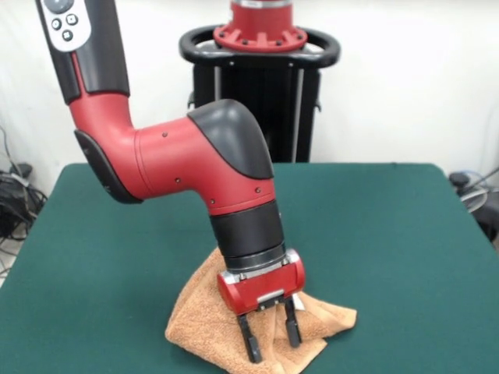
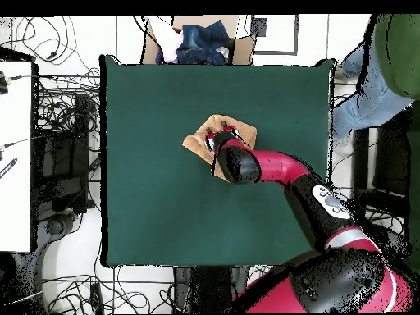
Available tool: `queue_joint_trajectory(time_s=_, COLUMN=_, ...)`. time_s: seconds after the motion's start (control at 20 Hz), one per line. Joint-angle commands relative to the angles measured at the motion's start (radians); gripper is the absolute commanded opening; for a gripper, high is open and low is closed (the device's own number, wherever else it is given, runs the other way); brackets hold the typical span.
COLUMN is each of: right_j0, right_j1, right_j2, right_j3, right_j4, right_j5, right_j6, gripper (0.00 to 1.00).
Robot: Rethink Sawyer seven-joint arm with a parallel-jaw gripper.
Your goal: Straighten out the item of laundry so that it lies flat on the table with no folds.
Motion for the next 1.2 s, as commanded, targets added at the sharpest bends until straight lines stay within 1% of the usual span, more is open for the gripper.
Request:
queue_joint_trajectory(time_s=0.05, right_j0=-0.029, right_j1=0.021, right_j2=0.036, right_j3=-0.106, right_j4=-0.071, right_j5=0.178, right_j6=-0.118, gripper=1.00)
queue_joint_trajectory(time_s=0.3, right_j0=-0.060, right_j1=0.013, right_j2=0.055, right_j3=-0.092, right_j4=-0.093, right_j5=0.194, right_j6=-0.133, gripper=1.00)
queue_joint_trajectory(time_s=0.55, right_j0=-0.071, right_j1=-0.015, right_j2=0.034, right_j3=-0.051, right_j4=-0.123, right_j5=0.153, right_j6=-0.096, gripper=1.00)
queue_joint_trajectory(time_s=0.75, right_j0=-0.062, right_j1=-0.061, right_j2=0.025, right_j3=-0.025, right_j4=-0.133, right_j5=0.143, right_j6=-0.065, gripper=1.00)
queue_joint_trajectory(time_s=0.9, right_j0=-0.044, right_j1=-0.083, right_j2=0.031, right_j3=-0.039, right_j4=-0.127, right_j5=0.173, right_j6=-0.060, gripper=1.00)
queue_joint_trajectory(time_s=1.2, right_j0=-0.050, right_j1=-0.102, right_j2=0.049, right_j3=-0.041, right_j4=-0.126, right_j5=0.202, right_j6=-0.074, gripper=1.00)
